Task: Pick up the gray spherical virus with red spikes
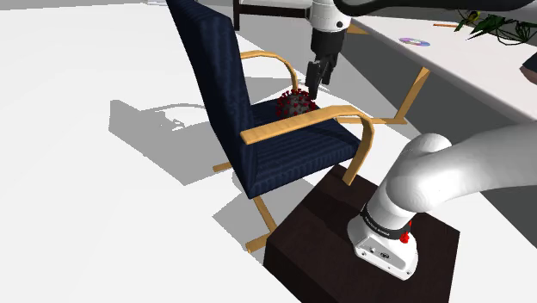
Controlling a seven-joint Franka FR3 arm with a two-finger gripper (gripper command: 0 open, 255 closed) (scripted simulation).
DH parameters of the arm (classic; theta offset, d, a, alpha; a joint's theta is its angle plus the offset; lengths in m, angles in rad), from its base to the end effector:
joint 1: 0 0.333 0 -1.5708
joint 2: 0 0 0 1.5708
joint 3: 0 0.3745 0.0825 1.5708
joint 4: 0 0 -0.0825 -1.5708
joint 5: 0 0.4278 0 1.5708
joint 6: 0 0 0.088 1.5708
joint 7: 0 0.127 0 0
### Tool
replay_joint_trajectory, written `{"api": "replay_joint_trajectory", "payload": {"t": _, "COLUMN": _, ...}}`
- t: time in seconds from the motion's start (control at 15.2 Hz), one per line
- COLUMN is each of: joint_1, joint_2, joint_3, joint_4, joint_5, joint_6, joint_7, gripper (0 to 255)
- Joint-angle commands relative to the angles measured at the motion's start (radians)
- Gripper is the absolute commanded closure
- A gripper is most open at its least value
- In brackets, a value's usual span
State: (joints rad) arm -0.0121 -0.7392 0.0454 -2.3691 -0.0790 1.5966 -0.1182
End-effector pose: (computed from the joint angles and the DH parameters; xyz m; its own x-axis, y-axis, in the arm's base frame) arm 0.3244 0.0051 0.5930 0.9891 0.1395 -0.0466 0.1437 -0.9841 0.1045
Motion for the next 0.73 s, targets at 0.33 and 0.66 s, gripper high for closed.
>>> {"api": "replay_joint_trajectory", "payload": {"t": 0.33, "joint_1": -0.101, "joint_2": 0.111, "joint_3": 0.165, "joint_4": -0.041, "joint_5": -0.175, "joint_6": 0.199, "joint_7": 0.278, "gripper": 0}}
{"api": "replay_joint_trajectory", "payload": {"t": 0.66, "joint_1": -0.178, "joint_2": 0.204, "joint_3": 0.259, "joint_4": -0.053, "joint_5": -0.31, "joint_6": 0.294, "joint_7": 0.473, "gripper": 0}}
